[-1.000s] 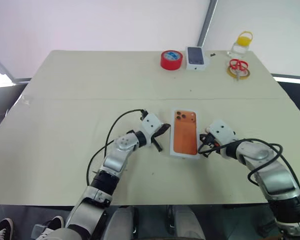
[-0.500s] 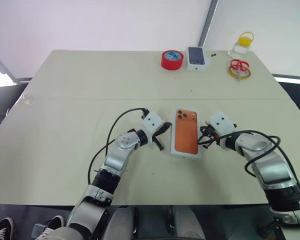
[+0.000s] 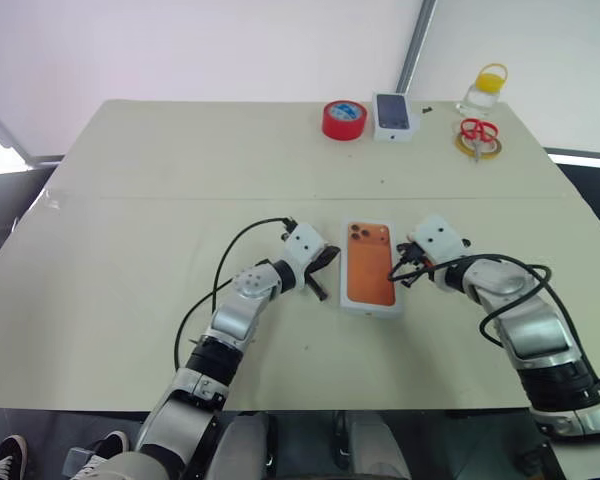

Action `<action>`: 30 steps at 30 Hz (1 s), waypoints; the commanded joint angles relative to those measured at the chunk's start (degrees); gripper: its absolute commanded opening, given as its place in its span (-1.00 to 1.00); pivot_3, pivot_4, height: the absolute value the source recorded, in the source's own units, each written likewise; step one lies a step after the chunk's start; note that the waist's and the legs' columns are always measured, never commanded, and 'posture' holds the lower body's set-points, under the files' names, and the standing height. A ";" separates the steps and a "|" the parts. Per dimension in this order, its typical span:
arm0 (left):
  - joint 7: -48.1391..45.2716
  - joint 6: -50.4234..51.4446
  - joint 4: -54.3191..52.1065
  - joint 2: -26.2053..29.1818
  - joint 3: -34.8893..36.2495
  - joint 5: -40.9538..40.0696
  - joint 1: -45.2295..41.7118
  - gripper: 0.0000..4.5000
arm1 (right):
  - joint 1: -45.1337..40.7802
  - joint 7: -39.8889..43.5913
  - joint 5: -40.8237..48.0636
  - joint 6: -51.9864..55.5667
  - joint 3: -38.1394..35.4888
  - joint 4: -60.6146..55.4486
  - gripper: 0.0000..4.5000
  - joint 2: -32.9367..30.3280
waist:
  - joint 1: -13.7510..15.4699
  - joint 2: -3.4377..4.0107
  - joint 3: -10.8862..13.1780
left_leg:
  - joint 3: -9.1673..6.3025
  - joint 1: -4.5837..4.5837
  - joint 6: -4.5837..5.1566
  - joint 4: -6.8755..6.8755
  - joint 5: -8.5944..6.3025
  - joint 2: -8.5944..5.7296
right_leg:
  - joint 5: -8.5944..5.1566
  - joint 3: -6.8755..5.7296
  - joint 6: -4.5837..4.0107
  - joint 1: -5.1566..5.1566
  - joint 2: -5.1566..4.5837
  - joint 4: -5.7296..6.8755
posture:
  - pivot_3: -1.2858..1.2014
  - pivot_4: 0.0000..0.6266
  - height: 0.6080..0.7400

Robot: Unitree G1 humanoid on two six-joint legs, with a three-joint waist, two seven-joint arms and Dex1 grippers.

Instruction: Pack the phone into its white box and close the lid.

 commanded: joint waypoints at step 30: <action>-6.13 0.35 8.60 1.59 0.71 -2.10 -6.93 -0.20 | 5.88 8.75 11.65 2.23 -3.96 -5.93 -0.42 1.17 | -0.28 -0.20 -0.39 | -0.03 0.90 0.07 -0.14 -0.08 0.21 | -0.21 -0.09 -0.10 0.89 0.08 -0.12 | 0.03 -0.52 1.00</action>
